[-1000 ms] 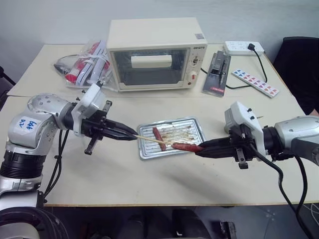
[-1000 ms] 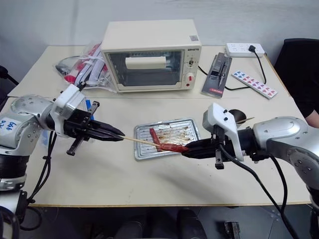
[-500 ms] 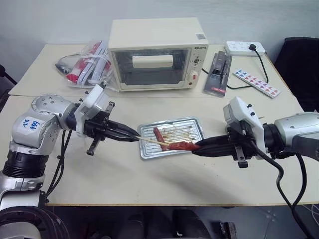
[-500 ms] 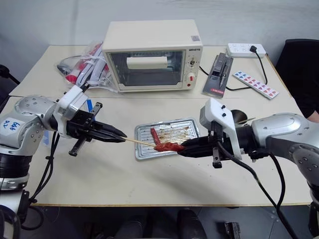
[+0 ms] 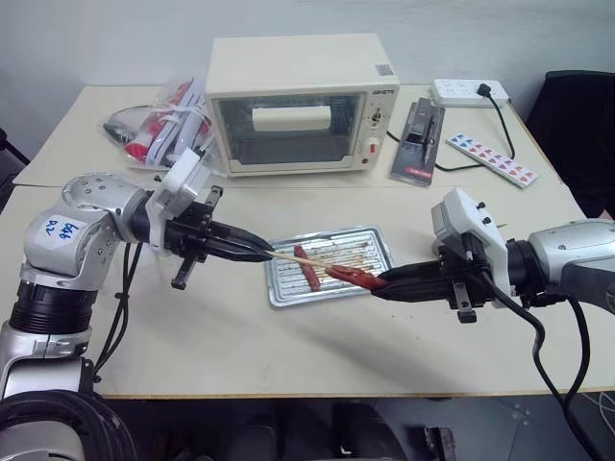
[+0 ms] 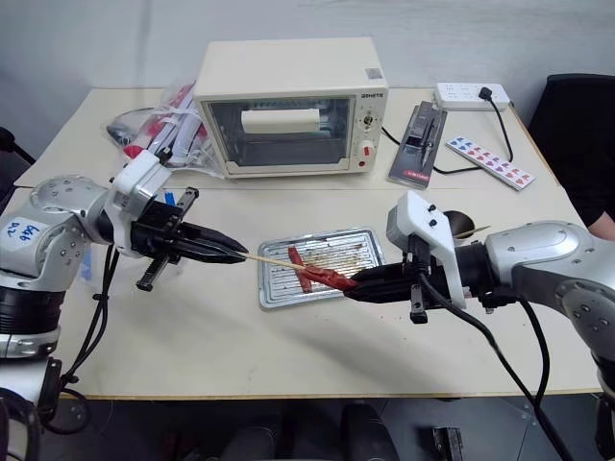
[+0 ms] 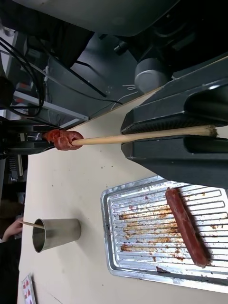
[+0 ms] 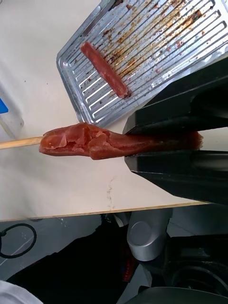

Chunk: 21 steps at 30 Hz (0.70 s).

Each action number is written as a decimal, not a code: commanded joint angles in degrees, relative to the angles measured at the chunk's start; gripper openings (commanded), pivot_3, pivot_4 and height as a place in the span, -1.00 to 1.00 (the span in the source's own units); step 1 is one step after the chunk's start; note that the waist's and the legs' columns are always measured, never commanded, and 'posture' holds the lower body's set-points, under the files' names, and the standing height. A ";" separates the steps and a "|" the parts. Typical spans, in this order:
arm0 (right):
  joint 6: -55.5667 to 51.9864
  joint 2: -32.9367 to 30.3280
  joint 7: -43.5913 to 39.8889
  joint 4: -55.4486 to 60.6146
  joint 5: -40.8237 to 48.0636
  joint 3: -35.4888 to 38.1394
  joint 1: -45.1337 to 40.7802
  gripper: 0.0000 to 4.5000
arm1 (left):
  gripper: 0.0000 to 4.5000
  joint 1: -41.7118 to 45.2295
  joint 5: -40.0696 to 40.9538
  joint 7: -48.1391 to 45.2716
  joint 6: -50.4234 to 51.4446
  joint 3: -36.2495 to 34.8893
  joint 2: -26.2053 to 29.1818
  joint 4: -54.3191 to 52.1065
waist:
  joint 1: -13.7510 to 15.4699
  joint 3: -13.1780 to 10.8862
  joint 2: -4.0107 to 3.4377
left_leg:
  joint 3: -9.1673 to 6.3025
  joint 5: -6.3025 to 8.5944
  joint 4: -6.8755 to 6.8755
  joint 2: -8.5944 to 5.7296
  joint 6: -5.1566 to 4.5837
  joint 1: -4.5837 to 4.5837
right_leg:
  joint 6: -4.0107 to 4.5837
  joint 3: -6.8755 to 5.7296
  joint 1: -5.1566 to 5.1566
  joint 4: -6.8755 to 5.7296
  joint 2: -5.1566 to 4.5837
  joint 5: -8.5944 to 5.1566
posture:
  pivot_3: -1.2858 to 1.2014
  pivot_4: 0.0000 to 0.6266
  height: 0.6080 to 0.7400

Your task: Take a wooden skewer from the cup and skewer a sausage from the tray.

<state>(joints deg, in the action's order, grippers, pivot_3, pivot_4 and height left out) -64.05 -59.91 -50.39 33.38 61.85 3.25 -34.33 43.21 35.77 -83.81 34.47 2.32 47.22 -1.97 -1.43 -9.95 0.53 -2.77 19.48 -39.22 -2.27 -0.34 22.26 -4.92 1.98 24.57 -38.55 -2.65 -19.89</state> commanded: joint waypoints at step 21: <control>-0.63 1.56 3.20 1.16 5.43 0.77 -3.94 -0.86 | -1.00 1.77 -0.31 -0.99 -0.84 0.58 -2.35 -1.68 | 0.03 0.00 0.00 | 0.00 0.00 -0.01 0.00 0.00 0.00 | 0.00 0.00 0.00 0.01 0.00 0.00 | 0.03 -0.52 1.00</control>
<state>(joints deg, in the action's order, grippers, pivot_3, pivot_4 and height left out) -65.10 -58.83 -47.22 33.41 65.99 3.05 -37.01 43.76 35.64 -84.36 34.30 2.63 45.01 -2.97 -1.41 -9.95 0.53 -2.77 19.48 -39.23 -2.27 -0.34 22.26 -4.92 1.98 24.56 -38.55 -2.66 -19.89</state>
